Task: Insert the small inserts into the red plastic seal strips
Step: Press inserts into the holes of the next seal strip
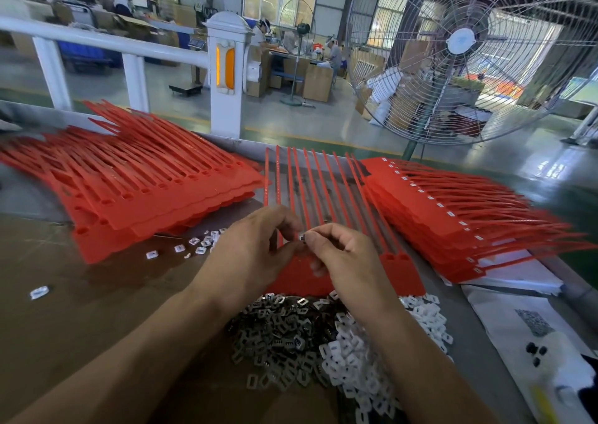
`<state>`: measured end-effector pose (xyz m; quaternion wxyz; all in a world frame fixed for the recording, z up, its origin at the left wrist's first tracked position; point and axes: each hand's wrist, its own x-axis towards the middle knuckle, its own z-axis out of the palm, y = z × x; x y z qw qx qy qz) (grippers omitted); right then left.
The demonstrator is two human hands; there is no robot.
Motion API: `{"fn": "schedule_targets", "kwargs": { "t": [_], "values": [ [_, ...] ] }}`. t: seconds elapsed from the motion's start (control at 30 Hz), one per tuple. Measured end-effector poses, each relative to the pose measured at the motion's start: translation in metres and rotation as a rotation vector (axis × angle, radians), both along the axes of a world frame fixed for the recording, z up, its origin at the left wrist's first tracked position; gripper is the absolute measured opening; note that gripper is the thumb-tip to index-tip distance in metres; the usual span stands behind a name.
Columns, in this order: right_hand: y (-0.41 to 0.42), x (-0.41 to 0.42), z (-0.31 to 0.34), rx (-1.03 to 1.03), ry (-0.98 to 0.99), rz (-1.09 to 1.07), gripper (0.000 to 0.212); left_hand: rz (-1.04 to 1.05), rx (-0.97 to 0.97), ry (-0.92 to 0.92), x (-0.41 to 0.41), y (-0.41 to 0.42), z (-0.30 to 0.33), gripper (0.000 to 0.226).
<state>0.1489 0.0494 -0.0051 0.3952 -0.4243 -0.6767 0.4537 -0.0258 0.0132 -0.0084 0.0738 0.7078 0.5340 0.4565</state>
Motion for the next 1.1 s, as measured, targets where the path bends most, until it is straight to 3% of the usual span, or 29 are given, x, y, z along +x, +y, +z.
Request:
{"fn": "schedule_targets", "kwargs": {
  "t": [0.1, 0.23, 0.63, 0.87, 1.1],
  "values": [
    [-0.001, 0.002, 0.001, 0.001, 0.007, 0.033, 0.014, -0.025, 0.049, 0.052, -0.001, 0.001, -0.001, 0.014],
    [-0.001, 0.004, 0.004, 0.092, 0.005, 0.014, 0.011, -0.011, 0.066, -0.051, -0.003, 0.003, -0.002, 0.006],
    [0.003, 0.005, 0.003, 0.218, -0.081, 0.012, 0.011, -0.044, -0.047, -0.063, -0.004, 0.003, -0.001, 0.009],
    [0.019, 0.004, -0.007, 0.329, -0.390, -0.132, 0.006, 0.324, -0.164, 0.108, -0.017, 0.007, -0.003, 0.016],
    [0.023, -0.005, -0.011, 0.405, -0.601, -0.112, 0.007, 0.360, -0.440, 0.192, -0.021, 0.006, 0.000, 0.040]
  ]
}}
